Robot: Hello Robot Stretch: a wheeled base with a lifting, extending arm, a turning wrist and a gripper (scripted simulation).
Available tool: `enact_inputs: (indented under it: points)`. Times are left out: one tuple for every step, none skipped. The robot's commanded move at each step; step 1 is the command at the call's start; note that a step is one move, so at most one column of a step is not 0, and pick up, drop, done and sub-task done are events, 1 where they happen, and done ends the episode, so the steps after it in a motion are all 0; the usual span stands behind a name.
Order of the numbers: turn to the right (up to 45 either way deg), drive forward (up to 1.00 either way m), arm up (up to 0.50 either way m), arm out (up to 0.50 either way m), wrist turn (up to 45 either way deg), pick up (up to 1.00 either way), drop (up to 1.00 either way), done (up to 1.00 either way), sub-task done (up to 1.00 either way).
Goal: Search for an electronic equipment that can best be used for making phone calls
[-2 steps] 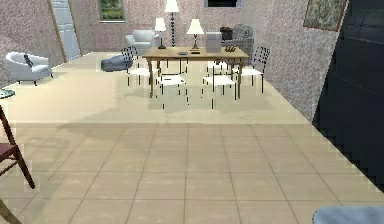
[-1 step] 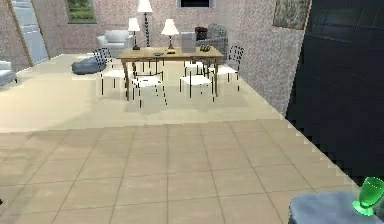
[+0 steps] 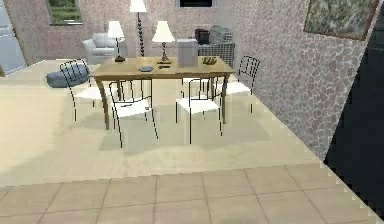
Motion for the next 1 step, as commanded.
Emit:
enact_inputs:
  points:
    - [0.0, 1.00, 0.00, 0.00, 0.0, 0.00, 0.00, 0.00, 0.00]
